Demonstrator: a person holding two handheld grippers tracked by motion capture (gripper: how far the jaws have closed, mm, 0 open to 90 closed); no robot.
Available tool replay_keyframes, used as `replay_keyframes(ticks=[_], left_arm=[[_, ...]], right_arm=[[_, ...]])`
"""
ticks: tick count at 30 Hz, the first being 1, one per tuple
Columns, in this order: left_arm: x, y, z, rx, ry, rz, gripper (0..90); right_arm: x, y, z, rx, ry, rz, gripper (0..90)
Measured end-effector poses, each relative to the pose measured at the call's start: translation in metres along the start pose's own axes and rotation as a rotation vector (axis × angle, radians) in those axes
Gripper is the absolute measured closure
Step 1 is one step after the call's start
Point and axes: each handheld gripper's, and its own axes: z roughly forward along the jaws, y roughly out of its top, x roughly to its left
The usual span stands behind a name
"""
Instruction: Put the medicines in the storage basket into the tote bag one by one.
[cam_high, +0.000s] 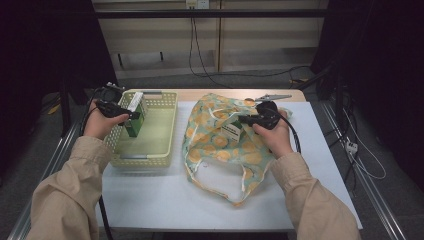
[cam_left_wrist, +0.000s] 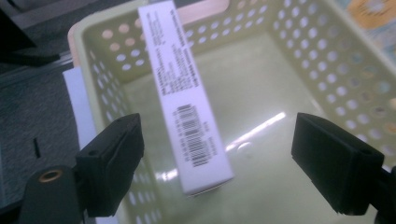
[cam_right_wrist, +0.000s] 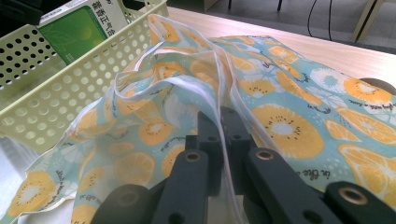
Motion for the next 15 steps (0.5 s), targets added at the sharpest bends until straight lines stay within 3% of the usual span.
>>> replay_keyframes(ticks=[3,4,6,11,12,15], left_arm=[[0.003,-0.003,0.006,0.029,0.034,-0.031,17.3],[0.004,-0.003,0.009,0.039,0.026,-0.039,17.3],[0.003,-0.003,0.013,0.043,0.027,-0.027,19.5],[0.000,-0.006,0.024,0.057,0.063,-0.115,37.8],[0.000,-0.007,0.028,0.042,0.047,-0.132,40.1],[-0.007,-0.008,0.035,0.038,0.054,-0.138,54.2]], right_arm=[[-0.001,0.000,-0.001,-0.004,0.002,0.006,89.1],[-0.002,0.000,-0.001,-0.004,0.001,0.004,89.1],[-0.002,0.000,-0.001,-0.004,-0.001,0.005,89.1],[-0.004,0.000,-0.003,-0.003,-0.006,0.008,89.1],[-0.004,0.000,-0.003,-0.003,-0.004,0.007,89.1],[-0.004,0.000,-0.003,-0.002,-0.005,0.004,89.1]])
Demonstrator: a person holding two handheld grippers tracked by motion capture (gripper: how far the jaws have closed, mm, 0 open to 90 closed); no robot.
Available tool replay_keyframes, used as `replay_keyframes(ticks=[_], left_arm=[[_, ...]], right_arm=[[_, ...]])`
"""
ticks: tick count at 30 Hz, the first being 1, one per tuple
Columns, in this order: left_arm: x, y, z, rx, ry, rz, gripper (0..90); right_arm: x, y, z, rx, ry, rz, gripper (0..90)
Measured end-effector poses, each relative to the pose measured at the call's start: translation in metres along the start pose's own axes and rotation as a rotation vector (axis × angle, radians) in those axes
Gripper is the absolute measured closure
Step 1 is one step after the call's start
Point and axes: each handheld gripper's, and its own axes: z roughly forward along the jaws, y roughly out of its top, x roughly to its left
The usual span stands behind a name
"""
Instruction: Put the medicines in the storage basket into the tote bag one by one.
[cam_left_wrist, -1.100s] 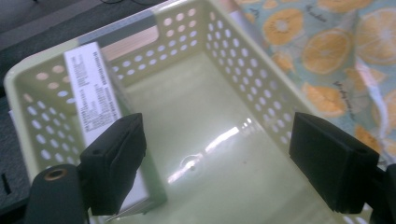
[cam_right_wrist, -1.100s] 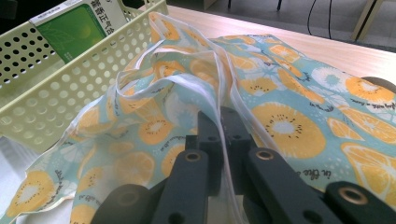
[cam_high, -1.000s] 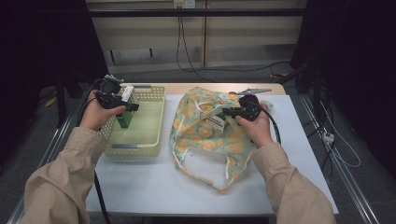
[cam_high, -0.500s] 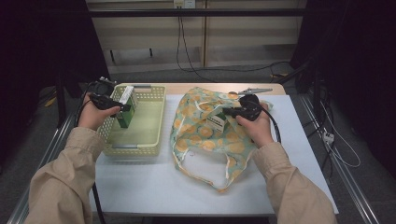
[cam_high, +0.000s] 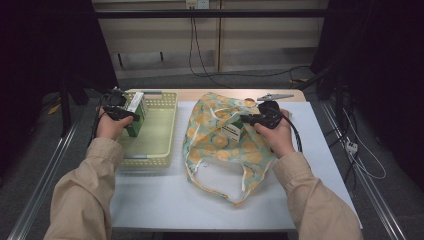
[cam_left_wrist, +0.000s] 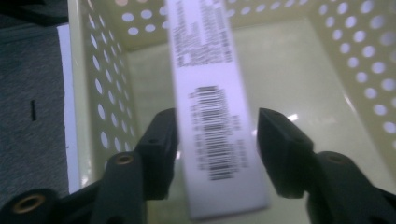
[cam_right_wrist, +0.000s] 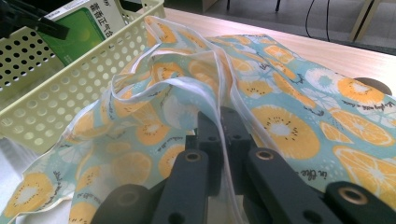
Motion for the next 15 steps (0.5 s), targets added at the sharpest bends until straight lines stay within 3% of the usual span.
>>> replay_keyframes(ticks=[2,4,10,15], left_arm=[[-0.003,0.000,0.001,-0.002,0.005,-0.011,62.0],[-0.007,0.002,0.000,-0.007,-0.013,-0.020,62.2],[-0.021,0.010,-0.019,-0.049,-0.089,0.023,62.7],[-0.027,0.017,-0.045,-0.071,-0.132,0.073,62.8]], right_arm=[[0.000,0.000,-0.001,0.000,0.000,0.001,89.1],[0.000,0.000,-0.001,-0.001,0.000,0.001,89.1],[-0.001,0.000,-0.002,-0.003,0.001,0.005,89.1],[0.000,-0.001,0.001,0.001,0.000,0.005,89.1]])
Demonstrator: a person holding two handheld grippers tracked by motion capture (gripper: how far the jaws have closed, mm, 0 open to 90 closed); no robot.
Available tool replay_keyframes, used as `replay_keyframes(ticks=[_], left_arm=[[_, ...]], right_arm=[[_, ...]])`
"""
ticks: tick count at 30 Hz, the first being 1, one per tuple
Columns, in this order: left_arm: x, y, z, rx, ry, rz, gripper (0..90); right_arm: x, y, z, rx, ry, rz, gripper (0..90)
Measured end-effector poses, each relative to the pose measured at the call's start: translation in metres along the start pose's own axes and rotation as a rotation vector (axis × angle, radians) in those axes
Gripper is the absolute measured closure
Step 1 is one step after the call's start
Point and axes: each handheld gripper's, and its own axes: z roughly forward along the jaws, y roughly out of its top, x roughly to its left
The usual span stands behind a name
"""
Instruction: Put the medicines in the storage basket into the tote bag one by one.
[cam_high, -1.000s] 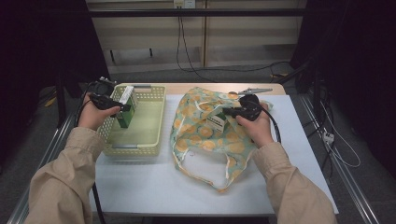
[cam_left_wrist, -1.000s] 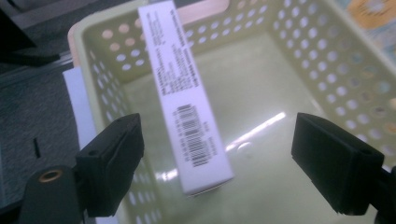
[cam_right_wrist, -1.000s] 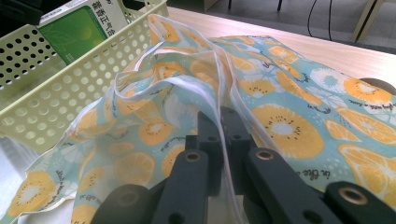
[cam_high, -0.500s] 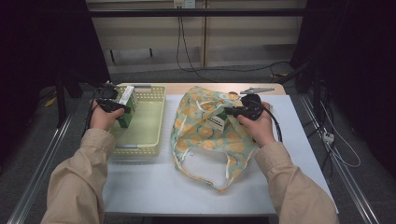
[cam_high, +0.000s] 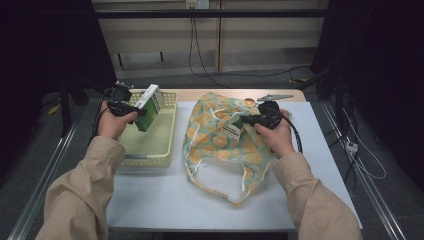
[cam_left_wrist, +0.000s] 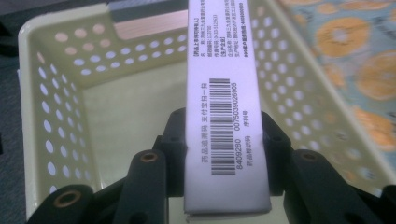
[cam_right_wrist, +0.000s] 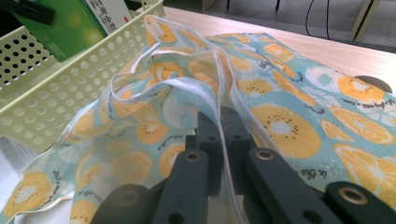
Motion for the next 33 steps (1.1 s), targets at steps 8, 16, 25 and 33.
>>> replay_keyframes(ticks=[8,16,25,33], left_arm=[[-0.026,0.014,-0.040,-0.025,-0.106,0.122,62.8],[-0.078,0.025,-0.062,-0.034,-0.210,0.299,62.7],[-0.125,0.026,-0.059,-0.038,-0.324,0.390,62.7],[-0.152,0.021,-0.047,-0.010,-0.399,0.450,62.7]], right_arm=[[-0.002,0.000,0.000,-0.001,-0.012,0.005,89.1],[-0.004,0.002,0.000,-0.009,-0.021,0.009,89.1],[-0.001,0.003,-0.001,-0.012,-0.024,0.003,89.2],[-0.002,0.005,-0.003,-0.019,-0.028,0.001,89.2]])
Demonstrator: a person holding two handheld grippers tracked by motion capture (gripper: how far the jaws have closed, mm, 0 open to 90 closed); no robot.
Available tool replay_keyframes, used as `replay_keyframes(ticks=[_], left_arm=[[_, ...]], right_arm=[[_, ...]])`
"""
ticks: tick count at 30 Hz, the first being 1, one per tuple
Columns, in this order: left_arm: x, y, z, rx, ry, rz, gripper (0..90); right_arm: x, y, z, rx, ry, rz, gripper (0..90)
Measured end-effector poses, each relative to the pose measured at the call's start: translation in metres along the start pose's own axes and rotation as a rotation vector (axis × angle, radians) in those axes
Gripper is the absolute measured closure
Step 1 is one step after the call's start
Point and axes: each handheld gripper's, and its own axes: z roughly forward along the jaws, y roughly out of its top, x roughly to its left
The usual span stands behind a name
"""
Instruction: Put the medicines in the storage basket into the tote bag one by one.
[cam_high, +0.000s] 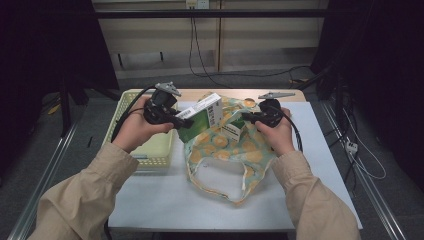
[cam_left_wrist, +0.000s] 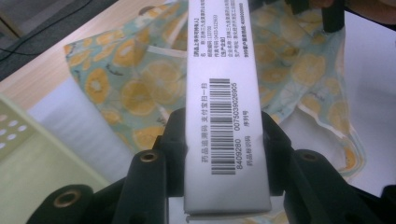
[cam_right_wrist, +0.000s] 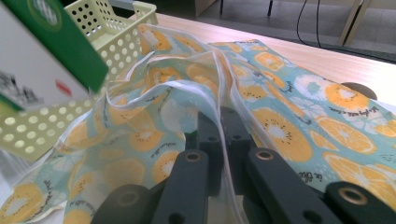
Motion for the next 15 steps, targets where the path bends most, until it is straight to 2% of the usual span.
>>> replay_keyframes(ticks=[8,15], left_arm=[[-0.016,0.003,0.023,0.020,-0.055,0.029,62.7],[-0.027,0.000,0.043,0.064,-0.088,0.067,62.7]], right_arm=[[0.000,0.001,-0.001,-0.003,-0.002,-0.004,89.2],[0.002,0.002,-0.001,-0.005,0.002,-0.012,89.2]])
